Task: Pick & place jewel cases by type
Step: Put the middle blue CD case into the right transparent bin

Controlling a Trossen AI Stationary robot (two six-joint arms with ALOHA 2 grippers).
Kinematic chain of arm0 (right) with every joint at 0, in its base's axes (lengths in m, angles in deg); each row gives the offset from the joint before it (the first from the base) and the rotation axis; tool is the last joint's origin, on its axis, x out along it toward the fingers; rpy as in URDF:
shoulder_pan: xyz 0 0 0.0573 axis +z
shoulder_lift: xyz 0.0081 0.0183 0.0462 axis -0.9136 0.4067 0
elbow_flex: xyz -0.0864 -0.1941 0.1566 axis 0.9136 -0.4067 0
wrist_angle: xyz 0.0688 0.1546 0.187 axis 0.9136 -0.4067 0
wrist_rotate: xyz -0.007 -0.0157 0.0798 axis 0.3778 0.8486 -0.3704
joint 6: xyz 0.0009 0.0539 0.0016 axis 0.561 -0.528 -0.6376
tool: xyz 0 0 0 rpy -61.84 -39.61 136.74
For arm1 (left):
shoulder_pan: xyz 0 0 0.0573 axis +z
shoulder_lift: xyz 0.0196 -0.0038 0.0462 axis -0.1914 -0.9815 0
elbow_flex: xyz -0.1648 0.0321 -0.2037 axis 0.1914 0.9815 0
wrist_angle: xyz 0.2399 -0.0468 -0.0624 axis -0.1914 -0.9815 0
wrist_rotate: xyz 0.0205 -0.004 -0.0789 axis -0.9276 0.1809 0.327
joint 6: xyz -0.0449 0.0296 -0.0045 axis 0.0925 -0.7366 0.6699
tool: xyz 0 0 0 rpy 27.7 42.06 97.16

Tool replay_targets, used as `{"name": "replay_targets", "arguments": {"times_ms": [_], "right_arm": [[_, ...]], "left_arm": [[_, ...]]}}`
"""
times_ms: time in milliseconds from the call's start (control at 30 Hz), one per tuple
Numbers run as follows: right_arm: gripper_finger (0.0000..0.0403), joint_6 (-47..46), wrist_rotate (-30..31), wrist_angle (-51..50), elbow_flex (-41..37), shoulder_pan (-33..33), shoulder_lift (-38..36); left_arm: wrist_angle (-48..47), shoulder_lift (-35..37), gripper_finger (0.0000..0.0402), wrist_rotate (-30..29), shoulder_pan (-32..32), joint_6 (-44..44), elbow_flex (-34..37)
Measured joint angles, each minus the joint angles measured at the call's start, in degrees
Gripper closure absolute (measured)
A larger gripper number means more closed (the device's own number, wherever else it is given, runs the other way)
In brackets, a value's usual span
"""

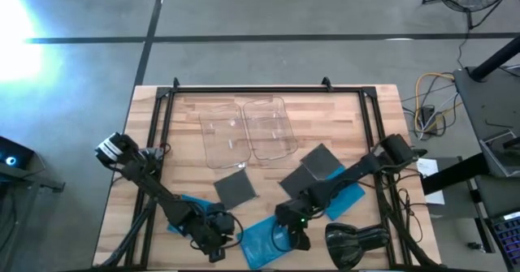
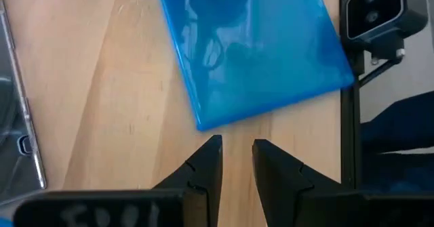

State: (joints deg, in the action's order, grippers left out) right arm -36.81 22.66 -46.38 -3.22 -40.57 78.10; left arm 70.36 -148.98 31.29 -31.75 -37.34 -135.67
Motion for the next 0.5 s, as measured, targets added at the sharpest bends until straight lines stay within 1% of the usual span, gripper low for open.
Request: {"name": "replay_targets", "arguments": {"times_ms": [100, 133, 233, 333, 400, 433, 467, 500], "right_arm": [[0.0182, 0.3, 0.5, -0.2, 0.3, -0.8, 0.7], [0.0182, 0.2, 1.8, -0.3, 0.3, -1.1, 0.7], [0.0182, -1.5, 10.0, -3.7, 0.4, -2.4, -0.6], [0.0182, -4.3, 21.8, -8.2, 0.1, -3.2, -2.6], [0.0182, -6.5, 28.0, -11.7, -0.1, -3.9, -3.8], [0.0182, -7.6, 29.7, -13.1, -0.2, -4.4, -4.4], [0.0182, -8.4, 29.7, -13.9, -0.3, -5.0, -5.0], [0.0181, -8.8, 28.2, -13.8, -0.3, -5.5, -5.7]], "left_arm": [[0.0, 0.0, 0.0338, -0.5, 0.3, 0.0, 0.0], [0.0, 0.0, 0.0338, -1.3, 0.3, 0.0, 0.0], [0.0, 0.0, 0.0338, -3.6, 0.3, 0.0, 0.0], [-0.1, 0.0, 0.0338, -5.9, 0.5, 0.3, 0.0], [-0.1, 0.0, 0.0338, -7.7, 0.8, 0.4, 0.1], [-0.3, 0.0, 0.0338, -8.1, 1.1, 0.4, 0.1], [-0.4, 0.0, 0.0338, -8.2, 1.3, 0.4, 0.1], [-0.7, 0.0, 0.0338, -8.2, 1.6, 0.3, 0.1]]}}
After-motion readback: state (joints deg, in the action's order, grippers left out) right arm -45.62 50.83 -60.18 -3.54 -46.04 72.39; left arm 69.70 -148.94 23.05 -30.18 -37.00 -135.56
